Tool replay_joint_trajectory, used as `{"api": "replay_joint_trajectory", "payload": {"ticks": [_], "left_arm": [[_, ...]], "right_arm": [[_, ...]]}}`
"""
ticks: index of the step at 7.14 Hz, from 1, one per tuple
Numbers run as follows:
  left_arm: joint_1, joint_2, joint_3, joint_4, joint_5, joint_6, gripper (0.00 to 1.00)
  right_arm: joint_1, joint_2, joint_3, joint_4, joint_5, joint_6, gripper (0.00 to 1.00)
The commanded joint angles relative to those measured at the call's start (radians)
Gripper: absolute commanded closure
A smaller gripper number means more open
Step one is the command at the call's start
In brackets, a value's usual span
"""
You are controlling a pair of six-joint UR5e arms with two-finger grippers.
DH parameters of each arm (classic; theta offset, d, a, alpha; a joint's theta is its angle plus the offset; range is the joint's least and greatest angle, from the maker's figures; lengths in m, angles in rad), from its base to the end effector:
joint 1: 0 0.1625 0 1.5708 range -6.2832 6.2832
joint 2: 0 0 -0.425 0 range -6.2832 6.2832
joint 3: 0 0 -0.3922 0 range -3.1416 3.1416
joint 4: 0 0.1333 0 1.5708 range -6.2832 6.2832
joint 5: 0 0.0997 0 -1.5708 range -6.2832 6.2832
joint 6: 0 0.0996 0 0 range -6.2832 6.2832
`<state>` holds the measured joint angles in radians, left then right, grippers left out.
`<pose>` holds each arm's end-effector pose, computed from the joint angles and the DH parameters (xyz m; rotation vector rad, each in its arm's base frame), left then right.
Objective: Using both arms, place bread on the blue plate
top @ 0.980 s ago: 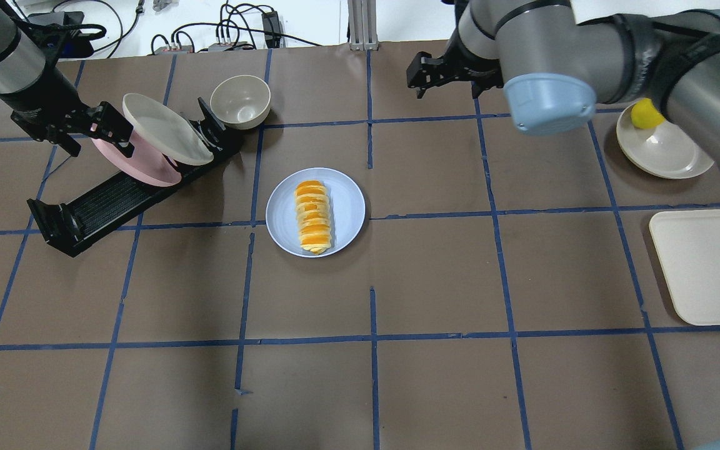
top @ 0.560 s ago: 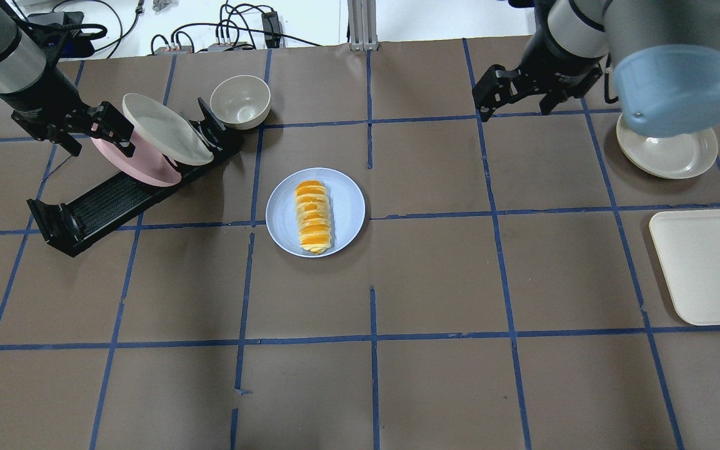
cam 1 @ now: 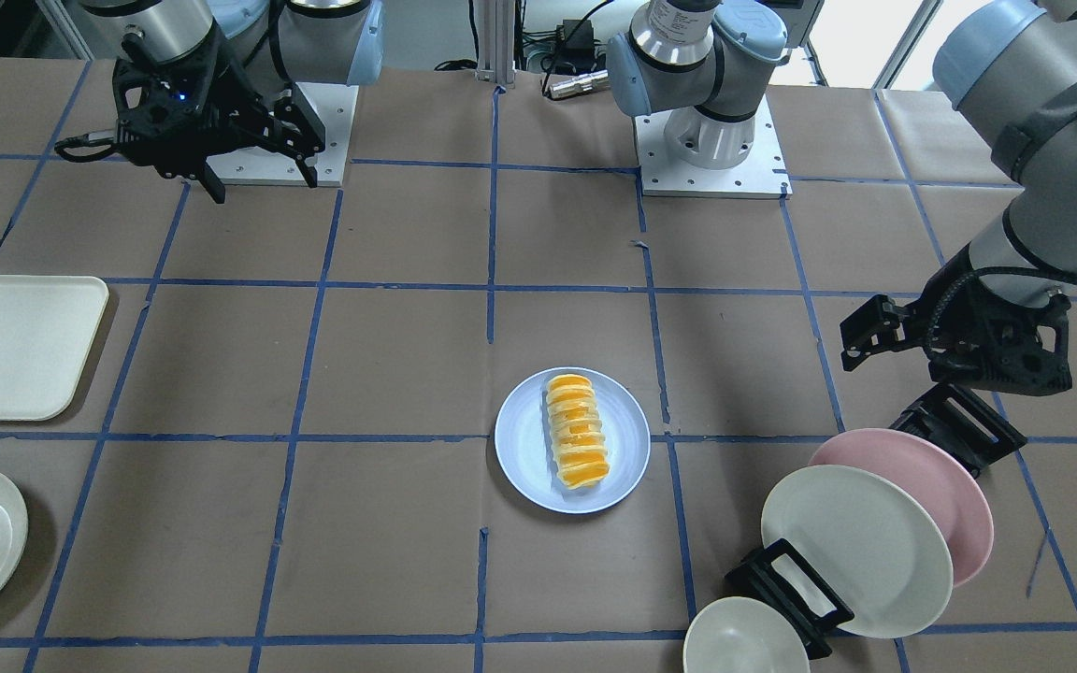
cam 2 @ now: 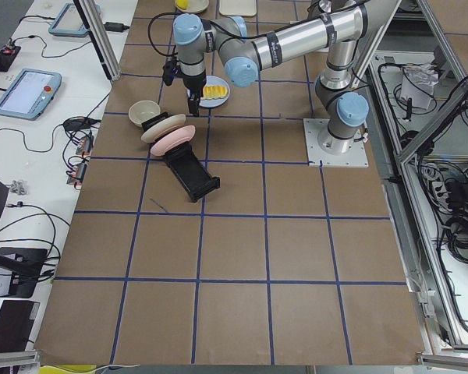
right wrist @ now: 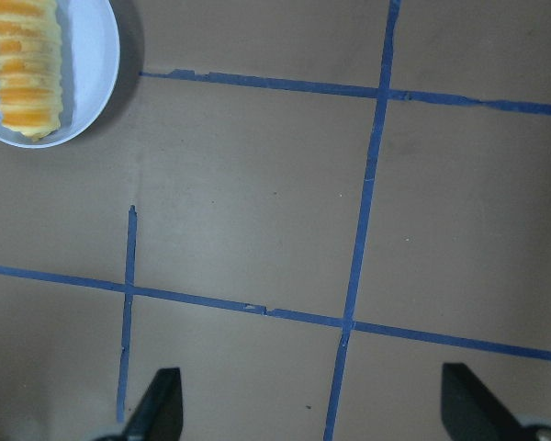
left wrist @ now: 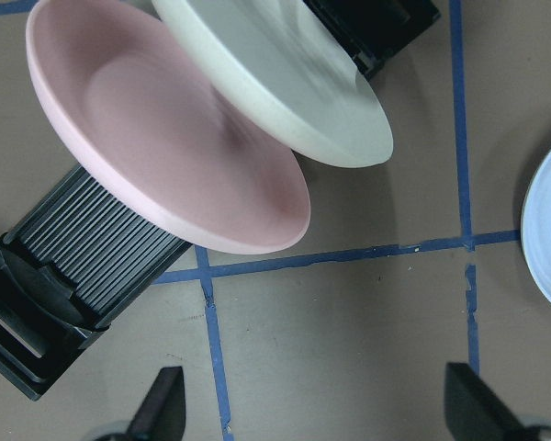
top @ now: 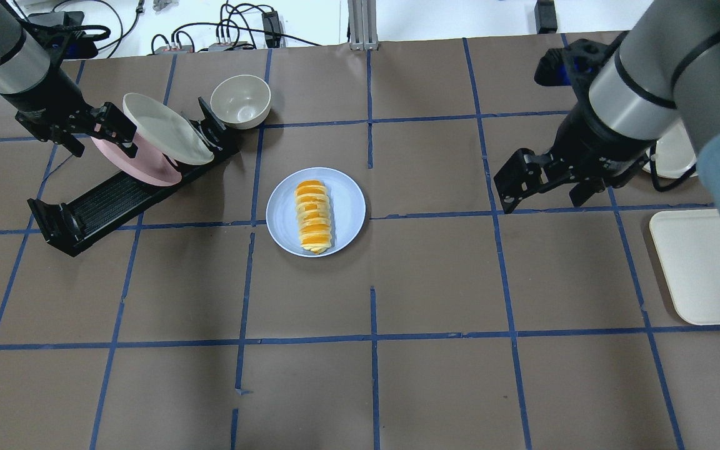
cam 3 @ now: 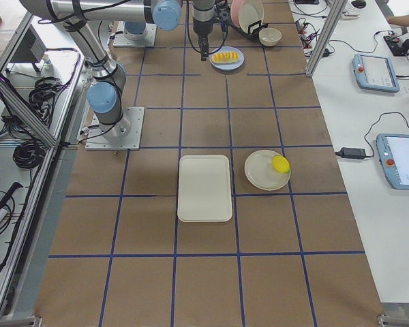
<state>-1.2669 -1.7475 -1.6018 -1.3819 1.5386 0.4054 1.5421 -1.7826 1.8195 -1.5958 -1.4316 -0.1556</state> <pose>0.0362 -0.5716 0.3986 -0.1570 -3.1009 -0.0100 0.1356 -0.4052 0.4637 -0.1891 2.9959 -0.0015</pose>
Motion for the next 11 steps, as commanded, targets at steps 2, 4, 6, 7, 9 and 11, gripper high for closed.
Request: {"api": "replay_joint_trajectory", "payload": {"ticks": [2,4,6,7,9,11], "left_arm": [[-0.055,0.045,-0.018,0.003,0.005,-0.119,0.0],[-0.138,0.089,-0.004,0.001,0.017,-0.213,0.0],[-0.146,0.193,-0.035,-0.012,0.014,-0.214,0.0],[-0.146,0.221,-0.074,-0.012,0.017,-0.218,0.0],[-0.146,0.206,-0.139,0.053,0.008,-0.258,0.0],[-0.154,0.213,-0.148,0.063,0.014,-0.264,0.0]], "right_arm": [[0.001,0.03,-0.013,-0.111,-0.009,0.008,0.0],[0.003,0.143,-0.136,-0.089,-0.012,0.008,0.0],[0.003,0.141,-0.143,-0.05,-0.052,0.008,0.0],[0.003,0.149,-0.141,-0.052,-0.056,0.021,0.0],[0.007,0.172,-0.143,-0.006,-0.062,0.05,0.0],[0.012,0.172,-0.143,0.01,-0.133,0.05,0.0]]}}
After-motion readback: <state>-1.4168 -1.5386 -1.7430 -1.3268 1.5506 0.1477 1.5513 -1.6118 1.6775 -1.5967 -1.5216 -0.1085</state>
